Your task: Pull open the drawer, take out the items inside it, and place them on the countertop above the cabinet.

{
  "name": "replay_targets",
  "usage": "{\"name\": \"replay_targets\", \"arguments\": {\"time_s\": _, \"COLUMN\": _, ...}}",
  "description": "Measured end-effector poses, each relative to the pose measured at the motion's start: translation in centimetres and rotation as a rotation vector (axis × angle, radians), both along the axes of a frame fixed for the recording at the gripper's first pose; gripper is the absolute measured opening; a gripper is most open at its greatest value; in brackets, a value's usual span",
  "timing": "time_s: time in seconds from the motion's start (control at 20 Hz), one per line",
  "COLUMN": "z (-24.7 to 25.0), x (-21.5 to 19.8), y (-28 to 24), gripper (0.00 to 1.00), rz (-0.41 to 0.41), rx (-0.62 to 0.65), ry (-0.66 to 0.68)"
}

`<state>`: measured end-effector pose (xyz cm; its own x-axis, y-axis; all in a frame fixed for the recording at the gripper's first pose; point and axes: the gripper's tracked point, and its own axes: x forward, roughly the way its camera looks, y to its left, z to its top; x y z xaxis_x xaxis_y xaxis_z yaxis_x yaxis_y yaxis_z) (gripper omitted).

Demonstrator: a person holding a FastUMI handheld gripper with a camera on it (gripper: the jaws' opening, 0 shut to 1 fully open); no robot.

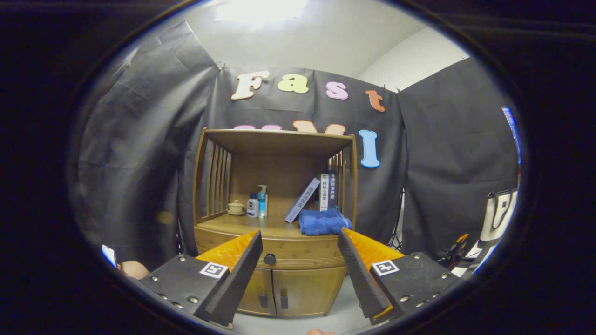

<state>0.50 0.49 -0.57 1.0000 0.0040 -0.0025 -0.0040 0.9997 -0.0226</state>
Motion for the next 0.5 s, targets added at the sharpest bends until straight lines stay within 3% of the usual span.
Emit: {"name": "replay_targets", "arguments": {"time_s": 0.5, "z": -0.89, "x": 0.65, "y": 0.7, "gripper": 0.97, "rz": 0.011, "rx": 0.035, "ry": 0.021}}
